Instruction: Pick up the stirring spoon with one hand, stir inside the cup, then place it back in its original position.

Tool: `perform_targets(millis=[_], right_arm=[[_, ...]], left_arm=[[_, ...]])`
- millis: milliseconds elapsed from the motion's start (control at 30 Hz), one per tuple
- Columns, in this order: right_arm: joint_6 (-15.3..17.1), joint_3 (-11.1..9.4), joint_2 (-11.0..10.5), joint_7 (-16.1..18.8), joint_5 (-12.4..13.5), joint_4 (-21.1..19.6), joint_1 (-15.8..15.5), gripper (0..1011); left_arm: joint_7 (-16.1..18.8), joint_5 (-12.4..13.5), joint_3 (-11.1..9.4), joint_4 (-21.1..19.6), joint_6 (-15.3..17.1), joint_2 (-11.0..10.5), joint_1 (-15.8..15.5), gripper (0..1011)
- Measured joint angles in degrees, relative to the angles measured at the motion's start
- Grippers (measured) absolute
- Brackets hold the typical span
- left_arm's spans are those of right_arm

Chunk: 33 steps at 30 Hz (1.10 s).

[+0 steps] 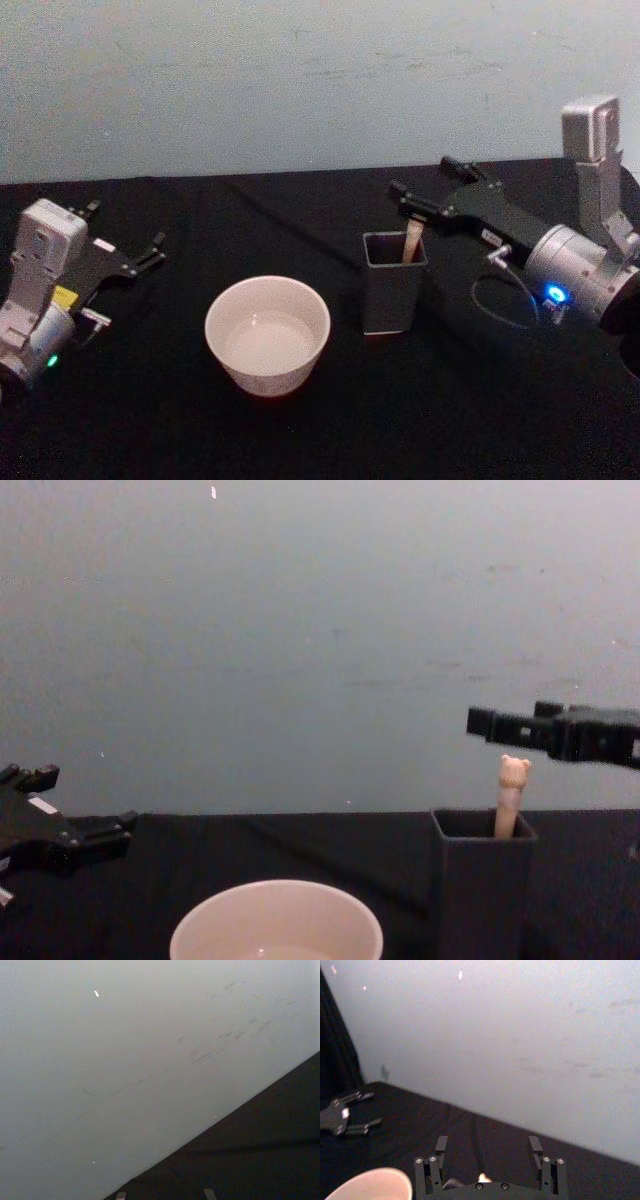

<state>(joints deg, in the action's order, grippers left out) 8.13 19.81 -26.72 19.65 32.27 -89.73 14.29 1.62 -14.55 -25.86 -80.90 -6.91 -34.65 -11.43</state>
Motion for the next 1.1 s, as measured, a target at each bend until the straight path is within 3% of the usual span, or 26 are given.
perform_targets(millis=[200, 233, 367, 400, 500, 700, 1100], right_arm=[[-2.59, -2.02, 1.41, -4.5, -2.69, -1.13, -0.56, 1000], [-3.97, -2.92, 2.32, -8.0, -4.88, -1.5, -1.28, 1000], [-6.18, -3.61, 3.67, -13.8, -9.58, -1.35, -2.3, 1000], [-6.86, -3.66, 4.3, -16.62, -12.14, -0.78, -2.66, 1000], [-7.08, -3.7, 5.1, -20.72, -16.0, 1.08, -3.18, 1000], [-6.55, -3.88, 6.02, -23.95, -19.81, 5.46, -4.02, 1000], [-4.94, -4.61, 7.05, -24.46, -21.43, 8.71, -5.2, 1000]], left_arm=[[0.0, 0.0, 0.0, 0.0, 0.0, 0.0, 0.0, 1001], [0.0, 0.0, 0.0, 0.0, 0.0, 0.0, 0.0, 1002], [0.0, 0.0, 0.0, 0.0, 0.0, 0.0, 0.0, 1001], [0.0, 0.0, 0.0, 0.0, 0.0, 0.0, 0.0, 1001], [0.0, 0.0, 0.0, 0.0, 0.0, 0.0, 0.0, 1002], [0.0, 0.0, 0.0, 0.0, 0.0, 0.0, 0.0, 1001], [0.0, 0.0, 0.0, 0.0, 0.0, 0.0, 0.0, 1001]])
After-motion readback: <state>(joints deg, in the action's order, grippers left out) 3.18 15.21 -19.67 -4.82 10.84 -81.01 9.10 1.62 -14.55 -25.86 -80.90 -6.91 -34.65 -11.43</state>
